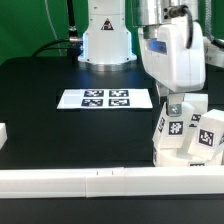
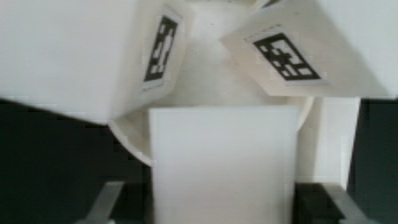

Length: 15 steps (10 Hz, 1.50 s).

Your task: Assemble stool

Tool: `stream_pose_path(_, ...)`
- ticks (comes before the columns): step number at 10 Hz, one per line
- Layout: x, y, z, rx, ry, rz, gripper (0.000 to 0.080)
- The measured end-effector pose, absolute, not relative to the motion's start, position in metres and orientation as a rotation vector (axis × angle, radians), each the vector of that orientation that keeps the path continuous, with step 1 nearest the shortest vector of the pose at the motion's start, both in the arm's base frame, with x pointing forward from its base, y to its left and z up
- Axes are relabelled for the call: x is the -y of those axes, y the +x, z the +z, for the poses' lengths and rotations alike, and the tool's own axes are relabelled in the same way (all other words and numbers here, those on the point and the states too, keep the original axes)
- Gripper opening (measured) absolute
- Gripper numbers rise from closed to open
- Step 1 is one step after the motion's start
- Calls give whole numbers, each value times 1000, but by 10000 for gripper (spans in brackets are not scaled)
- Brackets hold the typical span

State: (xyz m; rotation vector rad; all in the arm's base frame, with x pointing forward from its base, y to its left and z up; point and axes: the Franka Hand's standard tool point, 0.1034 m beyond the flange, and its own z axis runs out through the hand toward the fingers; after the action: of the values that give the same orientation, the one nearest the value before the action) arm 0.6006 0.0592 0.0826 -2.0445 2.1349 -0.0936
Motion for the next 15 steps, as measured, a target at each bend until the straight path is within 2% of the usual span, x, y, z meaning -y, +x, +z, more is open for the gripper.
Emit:
stream_pose_path(5,-62,600,81,-2420,-1649,-17,337)
stream_pose_path(6,-62,600,81,-2430,-1632,-12,382)
stream_pose_path(7,-62,600,82,-2388,-1693,-15,382)
stream_pose_path(9,-66,604,91,-2315,-1772,-21,631)
stream_pose_path(11,-72,608,105,-2147,-1941,-54,644)
stream_pose_path(15,-71,607,101,-1852,-2247,-103,649)
